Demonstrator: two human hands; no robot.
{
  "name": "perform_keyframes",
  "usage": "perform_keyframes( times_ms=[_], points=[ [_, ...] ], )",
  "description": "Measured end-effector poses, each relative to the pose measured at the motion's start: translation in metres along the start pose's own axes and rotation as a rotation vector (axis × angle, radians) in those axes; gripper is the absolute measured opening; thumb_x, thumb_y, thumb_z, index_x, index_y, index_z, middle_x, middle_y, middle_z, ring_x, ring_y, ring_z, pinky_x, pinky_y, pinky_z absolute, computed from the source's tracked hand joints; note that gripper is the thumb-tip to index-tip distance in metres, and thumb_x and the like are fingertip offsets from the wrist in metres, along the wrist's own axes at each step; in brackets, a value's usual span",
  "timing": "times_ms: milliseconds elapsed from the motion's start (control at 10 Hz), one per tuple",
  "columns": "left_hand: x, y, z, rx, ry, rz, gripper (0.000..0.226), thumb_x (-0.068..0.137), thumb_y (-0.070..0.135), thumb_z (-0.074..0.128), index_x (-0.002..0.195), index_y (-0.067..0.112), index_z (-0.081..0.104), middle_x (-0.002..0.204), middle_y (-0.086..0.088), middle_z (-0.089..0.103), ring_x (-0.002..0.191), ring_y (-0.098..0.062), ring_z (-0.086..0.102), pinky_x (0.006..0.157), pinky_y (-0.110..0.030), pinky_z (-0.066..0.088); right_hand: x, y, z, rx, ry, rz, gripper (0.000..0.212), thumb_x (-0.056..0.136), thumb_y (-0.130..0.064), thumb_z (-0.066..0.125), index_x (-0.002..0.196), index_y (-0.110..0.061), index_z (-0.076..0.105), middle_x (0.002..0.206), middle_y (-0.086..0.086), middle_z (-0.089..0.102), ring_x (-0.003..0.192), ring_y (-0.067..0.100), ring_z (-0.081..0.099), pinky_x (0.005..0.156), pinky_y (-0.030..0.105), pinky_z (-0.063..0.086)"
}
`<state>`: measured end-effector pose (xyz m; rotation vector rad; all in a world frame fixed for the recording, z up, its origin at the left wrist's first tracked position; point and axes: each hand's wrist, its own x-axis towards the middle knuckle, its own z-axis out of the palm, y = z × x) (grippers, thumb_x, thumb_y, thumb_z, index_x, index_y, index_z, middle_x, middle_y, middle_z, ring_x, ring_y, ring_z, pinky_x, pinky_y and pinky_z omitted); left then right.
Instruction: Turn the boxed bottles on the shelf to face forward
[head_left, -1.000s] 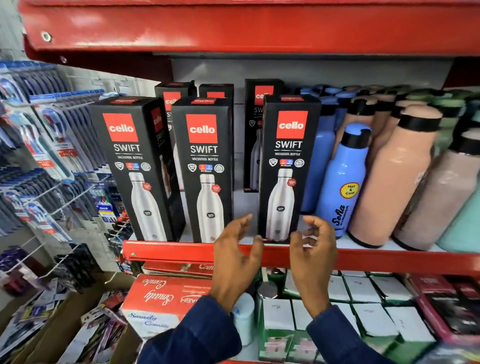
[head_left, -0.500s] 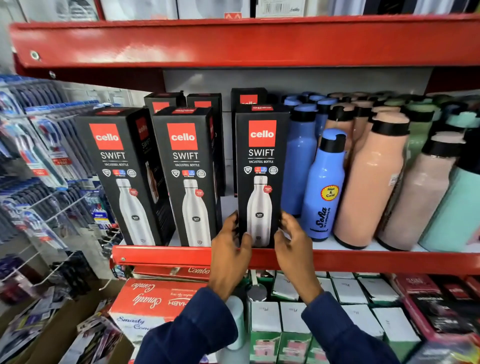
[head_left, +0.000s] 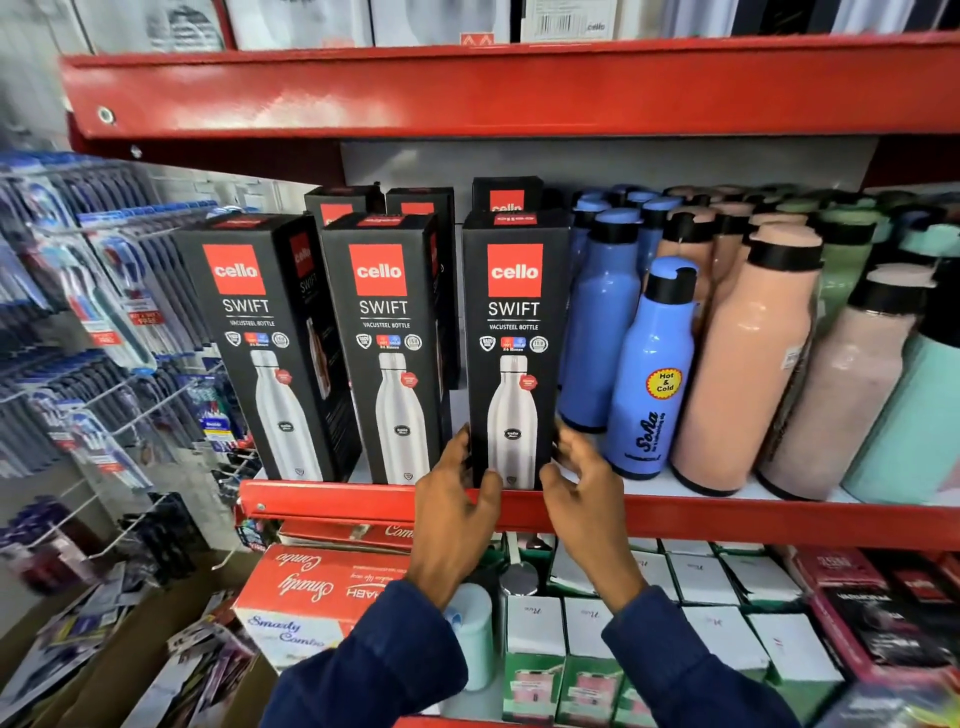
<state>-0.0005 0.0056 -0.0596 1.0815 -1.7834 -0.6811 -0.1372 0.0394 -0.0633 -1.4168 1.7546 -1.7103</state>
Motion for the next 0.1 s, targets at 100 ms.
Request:
perform_keyframes(
  times_ms=[100],
  points=[
    [-0.0026, 0.0077, -0.0067, 0.008, 0.068, 0.022, 0.061, 0.093, 0.021, 0.06, 0.149, 0.01, 0.041, 0.117, 0.0, 0.069, 0.094, -0.006, 0.059, 0.095, -0.024, 0.051, 0.0022, -0.0014, -0.0024, 0.023, 0.019, 0.018, 0.053, 0.089, -0.003, 0.056, 0.14, -0.016, 0.049, 0.137, -0.002, 0.058, 0.122, 0.014, 0.058, 0.077, -0.008, 0.038]
  ],
)
